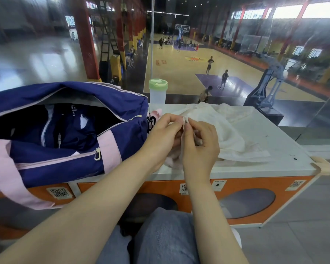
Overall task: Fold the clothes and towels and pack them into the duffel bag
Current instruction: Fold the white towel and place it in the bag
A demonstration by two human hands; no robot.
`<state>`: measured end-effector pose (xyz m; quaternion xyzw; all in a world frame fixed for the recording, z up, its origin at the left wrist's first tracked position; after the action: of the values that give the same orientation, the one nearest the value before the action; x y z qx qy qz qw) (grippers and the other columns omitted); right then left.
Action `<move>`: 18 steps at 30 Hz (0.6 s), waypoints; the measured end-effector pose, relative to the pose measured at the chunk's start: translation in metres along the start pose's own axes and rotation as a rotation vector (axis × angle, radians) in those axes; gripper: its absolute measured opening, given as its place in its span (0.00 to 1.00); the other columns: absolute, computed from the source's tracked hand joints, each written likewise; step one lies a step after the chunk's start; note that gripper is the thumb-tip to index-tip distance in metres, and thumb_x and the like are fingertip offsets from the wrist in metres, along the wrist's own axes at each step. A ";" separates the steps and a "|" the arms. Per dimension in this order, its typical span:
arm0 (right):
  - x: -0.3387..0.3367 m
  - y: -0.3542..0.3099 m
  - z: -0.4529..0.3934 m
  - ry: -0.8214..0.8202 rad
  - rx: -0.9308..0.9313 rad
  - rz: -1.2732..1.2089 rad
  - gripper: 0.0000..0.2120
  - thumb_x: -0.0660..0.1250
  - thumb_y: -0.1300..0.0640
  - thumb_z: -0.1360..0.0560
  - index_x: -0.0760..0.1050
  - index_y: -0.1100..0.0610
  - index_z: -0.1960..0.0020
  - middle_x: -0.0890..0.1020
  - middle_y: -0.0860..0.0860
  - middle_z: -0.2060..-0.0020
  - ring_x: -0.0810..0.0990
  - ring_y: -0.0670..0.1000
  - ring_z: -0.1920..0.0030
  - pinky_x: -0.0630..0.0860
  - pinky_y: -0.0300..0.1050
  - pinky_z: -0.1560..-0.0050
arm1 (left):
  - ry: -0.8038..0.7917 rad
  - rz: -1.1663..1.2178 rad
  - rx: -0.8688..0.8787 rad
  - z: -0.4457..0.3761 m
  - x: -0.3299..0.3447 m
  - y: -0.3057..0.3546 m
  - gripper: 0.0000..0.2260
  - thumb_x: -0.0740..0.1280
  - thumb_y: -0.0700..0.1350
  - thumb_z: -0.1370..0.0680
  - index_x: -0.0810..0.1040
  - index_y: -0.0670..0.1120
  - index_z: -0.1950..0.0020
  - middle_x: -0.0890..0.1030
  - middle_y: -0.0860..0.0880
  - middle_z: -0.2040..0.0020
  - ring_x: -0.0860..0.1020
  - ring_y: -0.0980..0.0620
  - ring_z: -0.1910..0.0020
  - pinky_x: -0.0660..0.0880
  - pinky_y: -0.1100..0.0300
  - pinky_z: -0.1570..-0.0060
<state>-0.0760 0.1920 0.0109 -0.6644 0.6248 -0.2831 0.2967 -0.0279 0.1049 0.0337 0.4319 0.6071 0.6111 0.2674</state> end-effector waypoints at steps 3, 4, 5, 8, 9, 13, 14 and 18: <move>-0.001 -0.002 0.000 0.010 0.011 -0.024 0.06 0.67 0.60 0.23 0.81 0.53 0.48 0.80 0.46 0.53 0.79 0.49 0.49 0.77 0.44 0.49 | -0.007 -0.011 -0.007 0.001 0.001 0.000 0.09 0.58 0.40 0.17 0.76 0.41 0.43 0.85 0.47 0.57 0.84 0.51 0.54 0.79 0.58 0.51; -0.001 -0.002 0.001 0.007 0.012 -0.033 0.06 0.67 0.60 0.23 0.80 0.53 0.48 0.80 0.45 0.53 0.78 0.49 0.50 0.77 0.44 0.49 | 0.002 -0.062 0.008 0.001 0.000 0.001 0.09 0.58 0.40 0.17 0.76 0.42 0.43 0.85 0.48 0.56 0.84 0.51 0.52 0.80 0.56 0.49; -0.001 -0.003 0.002 0.002 0.018 -0.044 0.05 0.68 0.59 0.23 0.80 0.53 0.48 0.80 0.44 0.54 0.78 0.48 0.50 0.77 0.44 0.49 | 0.010 -0.118 0.027 0.001 -0.001 0.001 0.08 0.59 0.41 0.17 0.77 0.43 0.43 0.85 0.50 0.55 0.84 0.51 0.52 0.80 0.53 0.47; 0.000 -0.003 0.004 -0.024 0.058 -0.063 0.06 0.69 0.53 0.24 0.77 0.51 0.47 0.79 0.44 0.54 0.78 0.47 0.52 0.77 0.43 0.51 | 0.018 -0.275 0.081 0.001 -0.003 0.000 0.07 0.59 0.41 0.18 0.76 0.49 0.48 0.85 0.47 0.56 0.83 0.44 0.52 0.79 0.44 0.48; 0.000 -0.003 0.005 -0.032 0.083 -0.072 0.07 0.70 0.52 0.25 0.76 0.50 0.48 0.79 0.44 0.55 0.77 0.46 0.54 0.77 0.43 0.52 | 0.014 -0.291 0.097 0.001 -0.003 0.001 0.08 0.58 0.41 0.18 0.75 0.50 0.49 0.84 0.46 0.56 0.82 0.41 0.52 0.78 0.40 0.49; -0.002 -0.001 0.002 -0.014 0.167 -0.126 0.07 0.70 0.55 0.25 0.74 0.51 0.50 0.78 0.44 0.58 0.76 0.44 0.57 0.73 0.34 0.54 | 0.002 -0.334 0.186 0.000 -0.004 0.000 0.10 0.58 0.37 0.19 0.78 0.48 0.50 0.82 0.48 0.54 0.80 0.40 0.50 0.78 0.42 0.48; -0.003 0.000 0.000 -0.017 0.173 -0.123 0.05 0.69 0.56 0.24 0.75 0.51 0.50 0.78 0.44 0.57 0.76 0.43 0.57 0.73 0.34 0.53 | 0.007 -0.346 0.205 0.000 -0.005 0.001 0.11 0.58 0.36 0.19 0.79 0.47 0.50 0.82 0.53 0.55 0.81 0.45 0.50 0.79 0.49 0.50; -0.008 0.003 -0.015 -0.153 0.094 0.007 0.03 0.63 0.57 0.20 0.75 0.51 0.49 0.80 0.44 0.57 0.77 0.43 0.55 0.73 0.34 0.54 | 0.092 -0.390 0.208 -0.010 -0.018 -0.004 0.16 0.56 0.32 0.21 0.79 0.50 0.51 0.81 0.56 0.51 0.80 0.55 0.48 0.77 0.58 0.46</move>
<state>-0.0897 0.1993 0.0187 -0.6671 0.5888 -0.2595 0.3753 -0.0281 0.0851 0.0270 0.3033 0.7505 0.5007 0.3066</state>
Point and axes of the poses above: each hand's wrist, its own z-axis away from the middle knuckle, its own x-axis out of the palm, y = z × x, the point moved 3 cm from there along -z, towards the middle knuckle
